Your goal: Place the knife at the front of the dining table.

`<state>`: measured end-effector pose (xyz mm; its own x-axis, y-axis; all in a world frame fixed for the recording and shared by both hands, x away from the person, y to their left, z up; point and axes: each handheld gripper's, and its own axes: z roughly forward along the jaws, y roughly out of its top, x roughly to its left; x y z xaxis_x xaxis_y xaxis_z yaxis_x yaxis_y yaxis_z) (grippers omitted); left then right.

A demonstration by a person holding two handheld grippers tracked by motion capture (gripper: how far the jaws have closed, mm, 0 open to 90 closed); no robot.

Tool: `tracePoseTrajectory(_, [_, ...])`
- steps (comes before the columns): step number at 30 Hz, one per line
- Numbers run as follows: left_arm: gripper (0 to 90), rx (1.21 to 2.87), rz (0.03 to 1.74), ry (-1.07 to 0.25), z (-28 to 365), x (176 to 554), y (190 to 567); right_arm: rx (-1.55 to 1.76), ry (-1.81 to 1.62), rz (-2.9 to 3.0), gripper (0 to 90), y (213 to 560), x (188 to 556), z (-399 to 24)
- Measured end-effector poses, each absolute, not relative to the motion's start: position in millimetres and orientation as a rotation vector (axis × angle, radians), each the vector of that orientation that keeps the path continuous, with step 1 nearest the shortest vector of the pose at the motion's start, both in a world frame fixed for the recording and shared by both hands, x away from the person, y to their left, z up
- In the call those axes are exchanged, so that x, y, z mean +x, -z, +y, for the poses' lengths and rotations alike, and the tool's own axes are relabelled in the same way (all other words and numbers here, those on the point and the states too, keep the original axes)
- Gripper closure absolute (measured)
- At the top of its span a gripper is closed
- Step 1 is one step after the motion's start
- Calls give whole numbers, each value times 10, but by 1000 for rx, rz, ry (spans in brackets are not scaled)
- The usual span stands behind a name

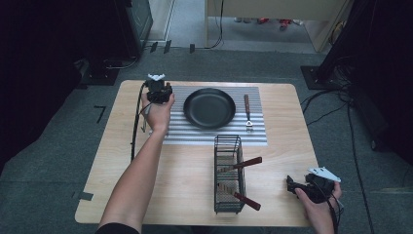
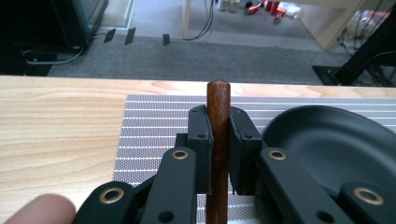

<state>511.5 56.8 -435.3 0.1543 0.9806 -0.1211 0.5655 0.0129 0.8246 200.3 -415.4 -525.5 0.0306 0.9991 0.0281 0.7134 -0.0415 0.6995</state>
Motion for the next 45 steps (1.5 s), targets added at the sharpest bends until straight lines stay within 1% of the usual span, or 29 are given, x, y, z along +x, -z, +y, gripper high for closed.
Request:
tracePoseTrajectory(9, [819, 1654, 1577, -660, 529, 5346, 4646, 1803, -742, 1740, 0, 5256, 2003, -4151])
tracePoseTrajectory(16, [819, 1671, 1645, -653, 489, 5473, 4791, 1803, -741, 1741, 0, 5255, 2003, -4151])
tracePoseTrajectory(22, [817, 1707, 1651, -650, 418, 5530, 4901, 1802, -741, 1742, 0, 5255, 2003, -4152])
tracePoseTrajectory(28, [816, 1743, 1695, -615, 392, 5575, 5022, 1803, -741, 1741, 0, 5255, 2003, -4151])
tracePoseTrajectory(33, [815, 1755, 1712, -591, 389, 5603, 5039, 1803, -741, 1742, 0, 5255, 2003, -4152])
tracePoseTrajectory(41, [807, 1786, 1720, -624, 335, 5614, 5045, 1803, -742, 1741, 0, 5256, 2003, -4151])
tracePoseTrajectory(42, [800, 1785, 1717, -618, 337, 5613, 5045, 1803, -742, 1741, 0, 5256, 2003, -4151])
tracePoseTrajectory(43, [774, 1782, 1712, -596, 344, 5615, 5043, 1803, -742, 1741, 0, 5256, 2003, -4151])
tracePoseTrajectory(44, [683, 1764, 1711, -565, 357, 5621, 5040, 1803, -741, 1741, 0, 5256, 2004, -4150])
tracePoseTrajectory(45, [683, 1748, 1710, -530, 372, 5628, 5037, 1803, -741, 1741, 0, 5256, 2004, -4150])
